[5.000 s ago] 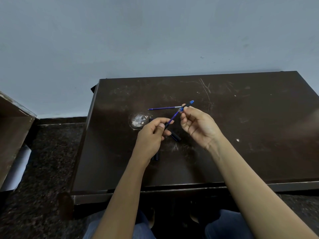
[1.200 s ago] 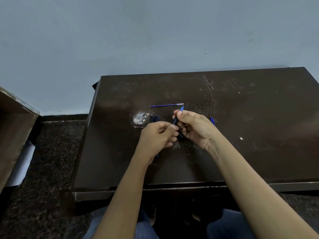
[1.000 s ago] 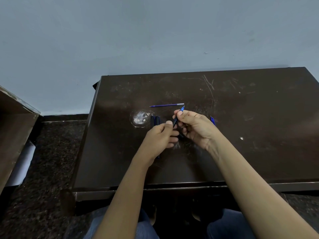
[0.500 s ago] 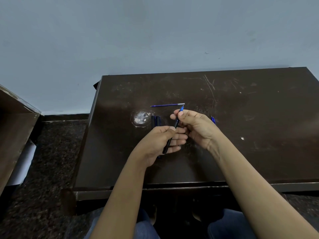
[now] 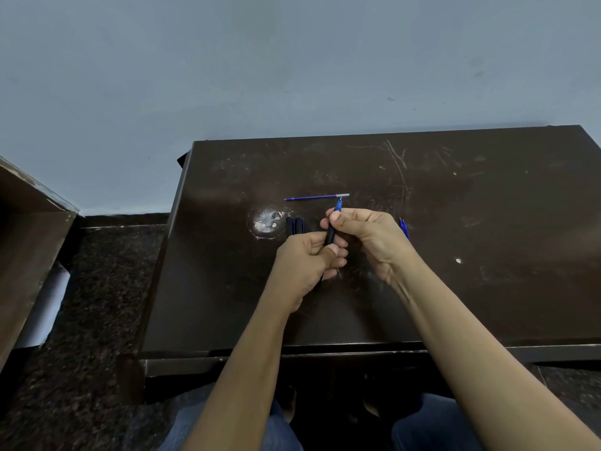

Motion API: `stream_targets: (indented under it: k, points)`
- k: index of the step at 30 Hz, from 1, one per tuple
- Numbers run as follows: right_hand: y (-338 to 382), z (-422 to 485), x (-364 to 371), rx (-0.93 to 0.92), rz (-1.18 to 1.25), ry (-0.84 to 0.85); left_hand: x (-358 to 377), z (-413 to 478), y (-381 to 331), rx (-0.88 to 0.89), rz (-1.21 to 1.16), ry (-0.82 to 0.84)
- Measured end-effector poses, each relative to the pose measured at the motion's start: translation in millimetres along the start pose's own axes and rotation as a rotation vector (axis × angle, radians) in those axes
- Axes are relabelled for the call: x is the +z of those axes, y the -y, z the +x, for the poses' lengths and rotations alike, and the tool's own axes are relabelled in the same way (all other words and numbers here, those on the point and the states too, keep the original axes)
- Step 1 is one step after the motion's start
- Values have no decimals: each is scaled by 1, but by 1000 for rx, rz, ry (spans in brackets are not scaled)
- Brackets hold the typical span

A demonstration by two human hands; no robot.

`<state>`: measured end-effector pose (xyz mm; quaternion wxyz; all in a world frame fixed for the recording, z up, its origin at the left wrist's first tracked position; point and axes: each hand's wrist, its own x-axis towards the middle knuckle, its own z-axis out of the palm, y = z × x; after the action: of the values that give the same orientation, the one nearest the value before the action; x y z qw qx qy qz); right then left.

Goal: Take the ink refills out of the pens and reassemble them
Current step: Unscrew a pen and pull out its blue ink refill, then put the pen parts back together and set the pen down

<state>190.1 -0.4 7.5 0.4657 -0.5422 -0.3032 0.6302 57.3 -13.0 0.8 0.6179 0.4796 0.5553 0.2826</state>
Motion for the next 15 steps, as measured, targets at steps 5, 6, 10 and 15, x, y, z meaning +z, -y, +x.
stream_targets:
  k: [5, 6, 10, 15]
  points:
    - [-4, -5, 11, 1, 30, -92, 5, 1, 6, 128, 205, -170]
    - [-3, -5, 12, -5, 45, -96, 4, 2, 5, 149, 225, -173]
    - [-7, 1, 6, -144, -128, -136, -5, 5, 1, 150, 159, -165]
    - [-26, 7, -7, -324, -1189, -195, -15, 6, 1, 130, 49, -311]
